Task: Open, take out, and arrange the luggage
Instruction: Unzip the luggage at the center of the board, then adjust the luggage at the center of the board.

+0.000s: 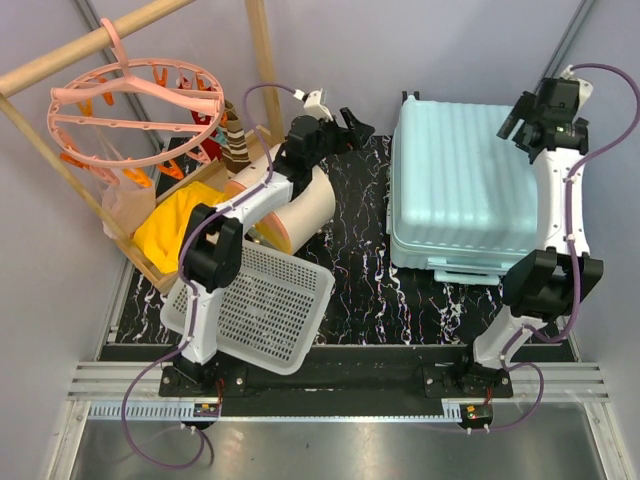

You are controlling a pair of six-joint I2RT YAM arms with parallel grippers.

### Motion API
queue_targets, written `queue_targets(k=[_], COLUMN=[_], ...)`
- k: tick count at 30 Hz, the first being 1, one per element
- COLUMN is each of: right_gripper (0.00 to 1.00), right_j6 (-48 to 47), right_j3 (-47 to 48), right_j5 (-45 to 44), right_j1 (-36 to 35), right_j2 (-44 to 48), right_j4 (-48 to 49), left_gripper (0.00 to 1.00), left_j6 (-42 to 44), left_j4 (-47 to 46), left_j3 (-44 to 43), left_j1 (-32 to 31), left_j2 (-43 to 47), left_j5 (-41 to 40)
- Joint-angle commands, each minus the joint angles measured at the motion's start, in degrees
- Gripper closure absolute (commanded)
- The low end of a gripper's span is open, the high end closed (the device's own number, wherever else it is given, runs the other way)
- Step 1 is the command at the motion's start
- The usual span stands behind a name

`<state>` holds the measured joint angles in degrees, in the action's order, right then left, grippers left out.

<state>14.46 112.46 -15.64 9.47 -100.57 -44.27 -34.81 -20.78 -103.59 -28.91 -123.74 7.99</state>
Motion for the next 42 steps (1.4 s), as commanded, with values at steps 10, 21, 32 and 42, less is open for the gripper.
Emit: queue_targets(k=[10,21,32,42], right_gripper=[0.0,0.0,0.0,0.05], right_j6=[-7.0,-10.2,-15.8,-16.2], right_j3=[-4.1,-3.1,-6.7,-19.2], right_j5=[5.6,11.5,23.6,50.8], right_j1=[10.2,14.2,18.0,17.8], right_j2=[-2.4,-6.8,-7.9,-6.7], right_j4=[6.8,9.3,10.3,10.3], left_gripper=[0.08,0.08,0.08,0.09], left_j6=[-9.8,-15.5,-18.8,-20.6], left_j4=[10.1,11.2,10.7,8.5], left_j3=[-7.3,-8.4,-9.9,-5.8], left_j1=[-5.5,-6.2,-6.9,-6.7], left_j2=[3.0,-0.4,-3.5,0.8], left_j5=[9.7,12.5,14.2,17.4])
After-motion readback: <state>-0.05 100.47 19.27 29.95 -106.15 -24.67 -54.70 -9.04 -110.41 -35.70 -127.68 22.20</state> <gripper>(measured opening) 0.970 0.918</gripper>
